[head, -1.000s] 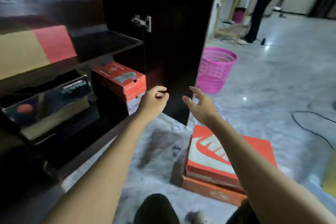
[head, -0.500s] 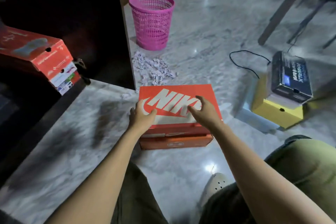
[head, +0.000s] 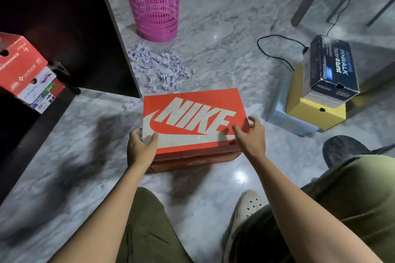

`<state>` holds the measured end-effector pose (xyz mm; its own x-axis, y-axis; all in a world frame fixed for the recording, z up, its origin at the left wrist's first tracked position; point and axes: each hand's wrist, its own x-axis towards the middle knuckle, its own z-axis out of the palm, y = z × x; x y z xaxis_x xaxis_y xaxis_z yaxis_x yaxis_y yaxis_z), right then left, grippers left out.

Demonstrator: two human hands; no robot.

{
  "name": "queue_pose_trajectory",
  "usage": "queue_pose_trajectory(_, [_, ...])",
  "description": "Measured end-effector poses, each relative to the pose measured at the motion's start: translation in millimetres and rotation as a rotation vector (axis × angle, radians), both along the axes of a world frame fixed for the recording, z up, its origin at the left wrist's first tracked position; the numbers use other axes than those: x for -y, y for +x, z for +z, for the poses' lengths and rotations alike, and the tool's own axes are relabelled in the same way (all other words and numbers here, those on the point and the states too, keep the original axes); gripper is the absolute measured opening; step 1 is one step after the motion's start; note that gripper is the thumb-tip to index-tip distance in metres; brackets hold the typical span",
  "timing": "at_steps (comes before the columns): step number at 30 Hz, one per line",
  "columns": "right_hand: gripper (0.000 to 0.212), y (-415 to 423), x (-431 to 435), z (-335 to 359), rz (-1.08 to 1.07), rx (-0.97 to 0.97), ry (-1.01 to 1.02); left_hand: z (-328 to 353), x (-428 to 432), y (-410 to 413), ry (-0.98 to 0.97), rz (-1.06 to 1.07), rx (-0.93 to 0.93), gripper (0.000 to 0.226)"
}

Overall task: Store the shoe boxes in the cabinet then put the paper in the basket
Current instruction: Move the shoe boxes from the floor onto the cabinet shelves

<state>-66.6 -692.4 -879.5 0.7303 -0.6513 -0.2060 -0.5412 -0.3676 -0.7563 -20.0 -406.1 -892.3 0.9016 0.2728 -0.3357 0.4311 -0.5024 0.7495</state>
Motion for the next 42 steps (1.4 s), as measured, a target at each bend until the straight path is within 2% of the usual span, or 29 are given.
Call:
queue_pose_trajectory(3, [0.071, -15, 3, -14, -0.034, 0.055, 0.077, -8, -11, -2, -0.040, -0.019, -0.034, 0.067])
queue_pose_trajectory(5, [0.075, -22, 8, -25, 0.004, 0.085, 0.182, -16, -17, -1, -0.105, -0.059, -0.107, 0.074])
queue_pose_trajectory(7, [0.068, -27, 12, -30, 0.066, 0.090, 0.252, -21, -21, -1, -0.197, -0.112, -0.156, 0.072])
queue_pose_trajectory(11, [0.055, -26, 12, -28, 0.094, 0.132, 0.248, -21, -21, -2, -0.254, -0.193, -0.156, 0.051])
queue_pose_trajectory(18, [0.053, -2, -2, 9, 0.172, 0.244, 0.159, 17, -35, -2, -0.187, -0.188, 0.010, 0.063])
queue_pose_trajectory(21, [0.053, 11, -15, 26, 0.231, 0.300, 0.171, 40, -50, -2, -0.165, -0.144, 0.105, 0.065])
queue_pose_trajectory(25, [0.075, 31, -39, 52, 0.330, 0.362, 0.169, 74, -76, -8, -0.127, -0.078, 0.221, 0.064])
queue_pose_trajectory(31, [0.074, 54, -98, 107, 0.506, 0.541, 0.195, 130, -135, -33, -0.079, 0.048, 0.363, 0.067])
queue_pose_trajectory(37, [0.089, 68, -175, 158, 0.612, 0.650, 0.305, 193, -189, -65, -0.076, 0.265, 0.531, 0.060])
queue_pose_trajectory(42, [0.099, 86, -230, 204, 0.723, 0.710, 0.334, 247, -226, -81, -0.078, 0.455, 0.673, 0.067])
